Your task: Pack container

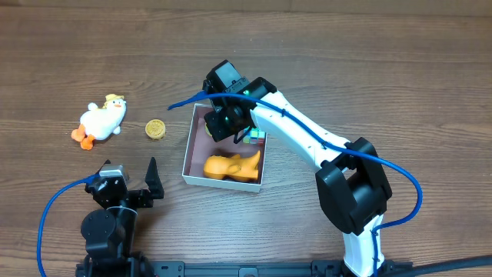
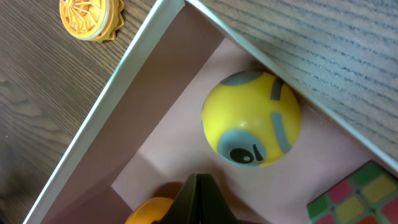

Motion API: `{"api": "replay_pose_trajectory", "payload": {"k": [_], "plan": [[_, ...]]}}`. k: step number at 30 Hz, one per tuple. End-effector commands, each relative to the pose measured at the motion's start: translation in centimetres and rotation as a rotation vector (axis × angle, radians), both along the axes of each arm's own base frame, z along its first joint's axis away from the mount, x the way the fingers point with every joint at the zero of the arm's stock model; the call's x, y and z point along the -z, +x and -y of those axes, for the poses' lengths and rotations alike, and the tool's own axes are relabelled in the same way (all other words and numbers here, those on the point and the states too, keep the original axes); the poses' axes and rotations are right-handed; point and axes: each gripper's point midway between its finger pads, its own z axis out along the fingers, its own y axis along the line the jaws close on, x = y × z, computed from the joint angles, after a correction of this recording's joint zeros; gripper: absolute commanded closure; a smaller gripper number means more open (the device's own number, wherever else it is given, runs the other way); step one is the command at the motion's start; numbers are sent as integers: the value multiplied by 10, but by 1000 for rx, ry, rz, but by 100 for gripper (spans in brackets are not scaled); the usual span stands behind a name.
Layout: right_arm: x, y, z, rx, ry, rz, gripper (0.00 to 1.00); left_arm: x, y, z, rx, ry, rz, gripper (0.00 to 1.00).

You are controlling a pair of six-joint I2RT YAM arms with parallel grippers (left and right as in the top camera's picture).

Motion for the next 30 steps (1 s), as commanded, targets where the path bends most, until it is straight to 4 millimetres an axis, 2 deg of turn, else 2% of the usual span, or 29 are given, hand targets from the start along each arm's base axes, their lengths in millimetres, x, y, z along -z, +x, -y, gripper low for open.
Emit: {"api": "replay_pose_trajectory", "payload": {"k": [1, 13, 22, 30], "plan": [[-10, 8, -4, -49, 9, 59, 96, 0, 0, -1, -1, 23, 5, 0], [-11, 9, -8, -195, 20, 124, 96, 0, 0, -1, -1, 23, 5, 0], [16, 2, -14, -210, 30, 50, 96, 0, 0, -1, -1, 23, 5, 0], [18, 5, -12, -204, 15, 63, 96, 0, 0, -1, -1, 23, 5, 0]]}}
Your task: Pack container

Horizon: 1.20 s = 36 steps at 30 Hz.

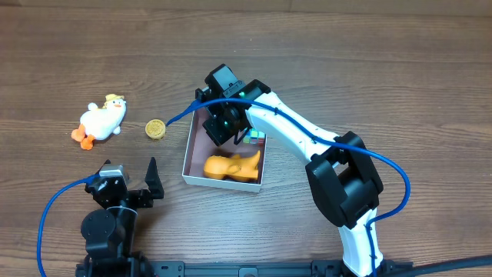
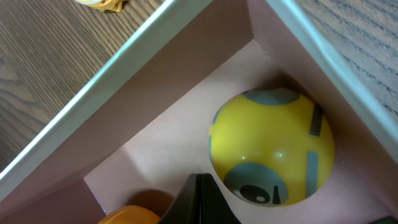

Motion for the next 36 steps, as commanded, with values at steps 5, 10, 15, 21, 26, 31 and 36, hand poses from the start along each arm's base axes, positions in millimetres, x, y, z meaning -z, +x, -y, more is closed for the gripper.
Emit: {"api": "replay_pose_trajectory", "payload": {"k": [5, 10, 15, 21, 26, 31, 36], "plan": [[-3, 10, 2, 10, -21, 41, 96, 0, 0, -1, -1, 23, 5, 0], [-3, 6, 1, -66, -16, 55, 96, 0, 0, -1, -1, 23, 5, 0], [-3, 3, 2, -122, -23, 66, 96, 0, 0, -1, -1, 23, 5, 0], [0, 10, 10, -121, -74, 104, 96, 0, 0, -1, -1, 23, 5, 0], [4, 12, 20, -109, -131, 117, 96, 0, 0, -1, -1, 23, 5, 0], [0, 13, 20, -109, -130, 119, 96, 0, 0, -1, -1, 23, 5, 0], [-5, 19, 31, -91, -190, 140, 96, 0, 0, -1, -1, 23, 5, 0]]}}
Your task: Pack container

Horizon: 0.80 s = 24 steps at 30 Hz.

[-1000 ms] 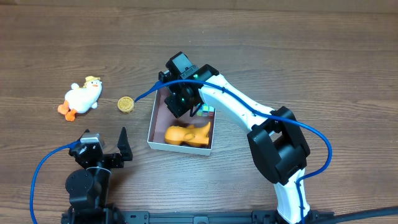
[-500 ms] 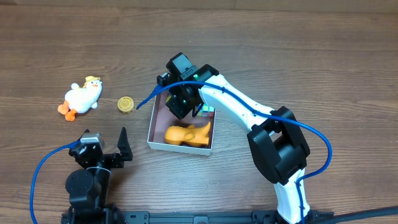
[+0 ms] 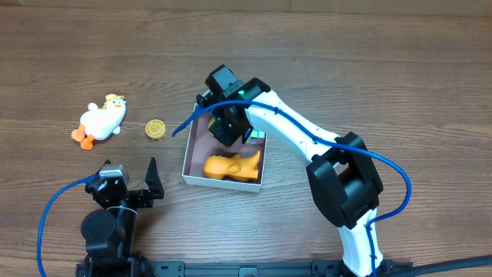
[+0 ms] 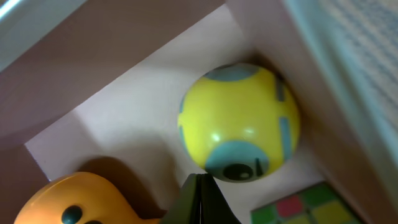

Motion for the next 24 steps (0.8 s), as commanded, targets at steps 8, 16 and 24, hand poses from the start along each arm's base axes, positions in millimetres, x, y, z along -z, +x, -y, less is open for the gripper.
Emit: {"api": "replay_pose_trajectory", "payload": {"k": [8, 16, 24], "plan": [[-13, 14, 4, 15, -30, 52, 96, -1, 0, -1, -1, 23, 5, 0], [-60, 26, -23, -7, 91, 86, 96, 0, 0, -1, -1, 23, 5, 0], [-70, 28, -38, -30, 151, 105, 96, 0, 0, -1, -1, 23, 5, 0]]}}
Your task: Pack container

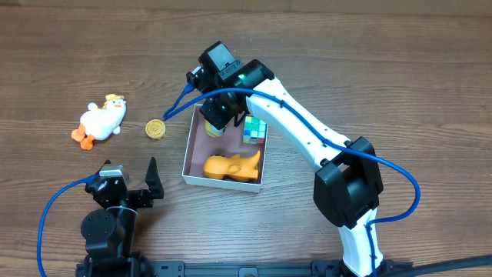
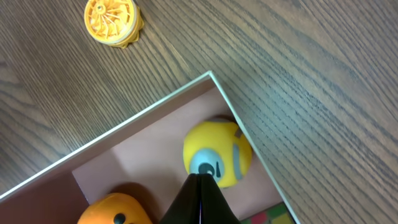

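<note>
A white box [image 1: 187,146] with a pink inside lies mid-table. In it are a yellow ball with grey markings [image 2: 217,155] in the far corner, an orange toy [image 1: 231,164] and a colourful cube [image 1: 255,131]. My right gripper [image 2: 200,184] hangs above the ball, fingers shut with nothing between them. The ball [image 1: 214,128] is partly hidden under the gripper [image 1: 217,114] from overhead. Left of the box, a white plush duck [image 1: 100,121] and a yellow disc [image 1: 156,129] lie on the table. My left gripper [image 1: 131,183] rests open near the front edge.
The box rim [image 2: 143,115] runs diagonally through the wrist view, with the yellow disc [image 2: 112,22] on the wood beyond it. A blue cable [image 1: 178,104] hangs off the right arm near the box's far-left corner.
My right gripper was low inside the box close to the ball; now it is higher, with the box rim, table and disc in its view. It stays shut. The ball has not moved.
My shut right gripper was over the box's far corner, looking at the ball. At each later moment it was closer and deeper in the box beside the ball. Now it stands higher above the corner. The duck, disc and left arm stayed put.
</note>
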Motion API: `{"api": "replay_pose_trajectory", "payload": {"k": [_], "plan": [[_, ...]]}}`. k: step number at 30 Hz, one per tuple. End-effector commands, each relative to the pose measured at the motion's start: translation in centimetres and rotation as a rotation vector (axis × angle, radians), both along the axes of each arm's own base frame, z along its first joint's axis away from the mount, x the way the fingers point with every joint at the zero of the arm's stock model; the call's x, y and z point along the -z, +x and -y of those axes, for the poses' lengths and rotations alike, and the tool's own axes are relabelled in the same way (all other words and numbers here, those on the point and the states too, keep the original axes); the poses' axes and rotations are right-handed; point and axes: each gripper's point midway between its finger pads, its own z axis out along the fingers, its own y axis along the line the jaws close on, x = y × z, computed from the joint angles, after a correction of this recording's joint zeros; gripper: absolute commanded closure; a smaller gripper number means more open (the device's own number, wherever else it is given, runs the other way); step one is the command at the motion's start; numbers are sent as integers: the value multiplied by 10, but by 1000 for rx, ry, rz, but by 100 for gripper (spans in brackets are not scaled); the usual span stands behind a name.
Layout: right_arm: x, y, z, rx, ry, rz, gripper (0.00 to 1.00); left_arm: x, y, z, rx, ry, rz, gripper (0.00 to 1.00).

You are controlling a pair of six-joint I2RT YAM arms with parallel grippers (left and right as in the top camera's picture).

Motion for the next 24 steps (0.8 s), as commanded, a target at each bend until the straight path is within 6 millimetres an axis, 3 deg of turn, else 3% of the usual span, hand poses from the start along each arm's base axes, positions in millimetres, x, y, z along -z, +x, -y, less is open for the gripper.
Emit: {"api": "replay_pose_trajectory", "payload": {"k": [1, 4, 11, 17, 24], "plan": [[-7, 1, -12, -24, 45, 10, 96, -1, 0, -1, -1, 23, 5, 0], [-2, -1, -15, -32, 55, -12, 96, 0, 0, -1, -1, 23, 5, 0], [30, -7, -16, -41, 32, -89, 96, 0, 0, -1, -1, 23, 5, 0], [31, -5, -17, -53, 30, -73, 96, -1, 0, -1, -1, 23, 5, 0], [37, 0, 0, -53, -66, -32, 96, 0, 0, -1, -1, 23, 5, 0]]}}
